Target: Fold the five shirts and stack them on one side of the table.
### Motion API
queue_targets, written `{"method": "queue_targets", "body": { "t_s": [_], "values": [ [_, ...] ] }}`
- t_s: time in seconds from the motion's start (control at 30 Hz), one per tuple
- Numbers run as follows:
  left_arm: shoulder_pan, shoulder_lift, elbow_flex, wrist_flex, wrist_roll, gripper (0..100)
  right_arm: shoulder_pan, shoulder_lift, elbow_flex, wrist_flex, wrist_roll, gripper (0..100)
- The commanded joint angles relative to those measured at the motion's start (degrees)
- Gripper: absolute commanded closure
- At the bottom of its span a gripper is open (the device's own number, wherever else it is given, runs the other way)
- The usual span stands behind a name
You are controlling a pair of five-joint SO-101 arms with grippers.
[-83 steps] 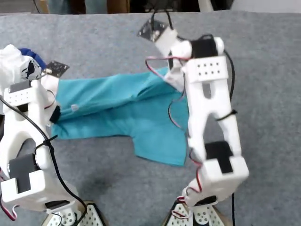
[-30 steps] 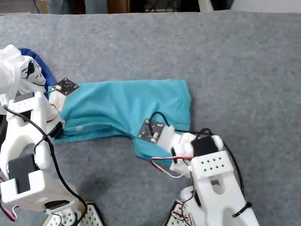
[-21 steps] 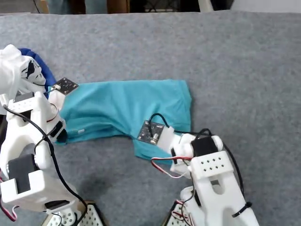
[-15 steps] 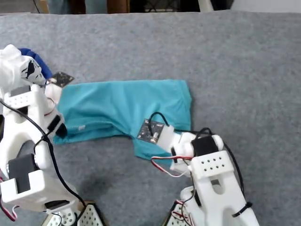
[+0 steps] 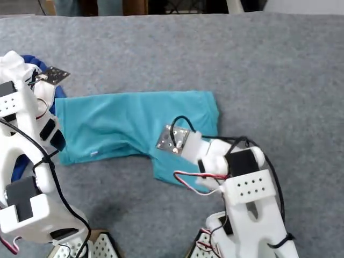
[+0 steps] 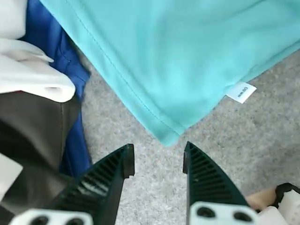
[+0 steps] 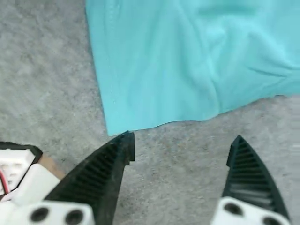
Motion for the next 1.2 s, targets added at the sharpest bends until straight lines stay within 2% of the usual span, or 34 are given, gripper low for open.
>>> {"method": "queue_targets", "body": {
  "t_s": [0.0, 0.07, 0.13, 0.23, 0.3, 0.43, 0.6, 0.8, 1.03, 1.17],
  "values": [
    [0.0, -0.6, -4.8, -3.0, 5.3, 81, 3.0, -0.2, -5.5, -4.0, 0.4, 70.6],
    [1.4, -0.1, -6.8, -6.5, 15.3, 81, 5.1, 0.6, -7.4, -8.0, 0.3, 82.1],
    [3.6, 1.1, -7.8, -9.1, 25.9, 81, 5.9, 3.6, -9.9, -11.5, 0.3, 99.1],
    [7.8, 4.9, -9.0, -12.7, 35.4, 91, 5.9, 11.2, -15.2, -13.4, -2.1, 93.0],
    [9.8, 9.1, -10.9, -15.6, 37.7, 98, 5.8, 17.9, -20.1, -15.4, -6.6, 97.2],
    [10.5, 18.8, -18.0, -18.2, 42.9, 97, 6.0, 34.7, -31.6, -19.1, -13.7, 98.2],
    [8.2, 31.1, -31.1, -16.7, 45.1, 97, 6.2, 58.2, -48.9, -18.8, -21.1, 98.4],
    [7.5, 46.9, -43.4, -14.5, 45.4, 97, 10.5, 84.3, -68.6, -18.5, -26.3, 98.4],
    [4.3, 57.3, -60.9, -6.9, 48.0, 97, 15.1, 104.1, -92.0, -8.4, -26.3, 98.5],
    [4.4, 61.5, -67.2, -3.2, 46.2, 97, 15.4, 109.8, -105.8, -0.7, -26.2, 98.5]
  ]
}}
